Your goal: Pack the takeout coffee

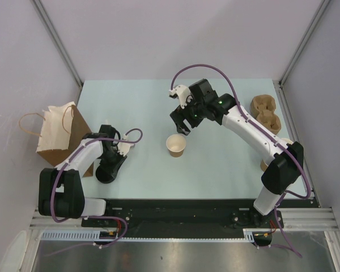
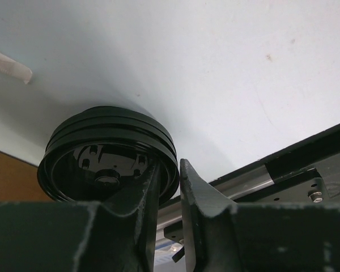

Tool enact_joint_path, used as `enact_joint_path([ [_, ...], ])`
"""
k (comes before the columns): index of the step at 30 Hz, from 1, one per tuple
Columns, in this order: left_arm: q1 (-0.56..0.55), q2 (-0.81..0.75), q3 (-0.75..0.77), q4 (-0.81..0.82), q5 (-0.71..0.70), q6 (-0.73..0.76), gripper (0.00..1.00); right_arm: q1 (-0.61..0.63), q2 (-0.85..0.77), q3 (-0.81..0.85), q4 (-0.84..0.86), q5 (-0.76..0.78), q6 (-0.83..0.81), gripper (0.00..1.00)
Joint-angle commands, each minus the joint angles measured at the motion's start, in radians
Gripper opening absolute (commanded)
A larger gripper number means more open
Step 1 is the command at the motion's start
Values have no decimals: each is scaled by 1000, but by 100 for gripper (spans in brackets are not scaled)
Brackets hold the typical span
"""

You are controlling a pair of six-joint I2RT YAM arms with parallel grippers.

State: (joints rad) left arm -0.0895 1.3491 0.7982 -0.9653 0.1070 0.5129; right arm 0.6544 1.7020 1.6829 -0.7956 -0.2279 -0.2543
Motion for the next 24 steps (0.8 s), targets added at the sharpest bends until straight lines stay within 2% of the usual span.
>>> enact_joint_path([
  [1, -6, 4, -8, 8, -6, -11, 23, -7, -16, 6, 2, -18, 16, 90],
  [12, -4, -44, -4, -30, -20, -11, 0, -9, -16, 12, 1, -28, 20, 89],
  [24, -6, -103, 64, -105, -47, -14, 0, -9, -16, 21, -2, -39, 20, 90],
])
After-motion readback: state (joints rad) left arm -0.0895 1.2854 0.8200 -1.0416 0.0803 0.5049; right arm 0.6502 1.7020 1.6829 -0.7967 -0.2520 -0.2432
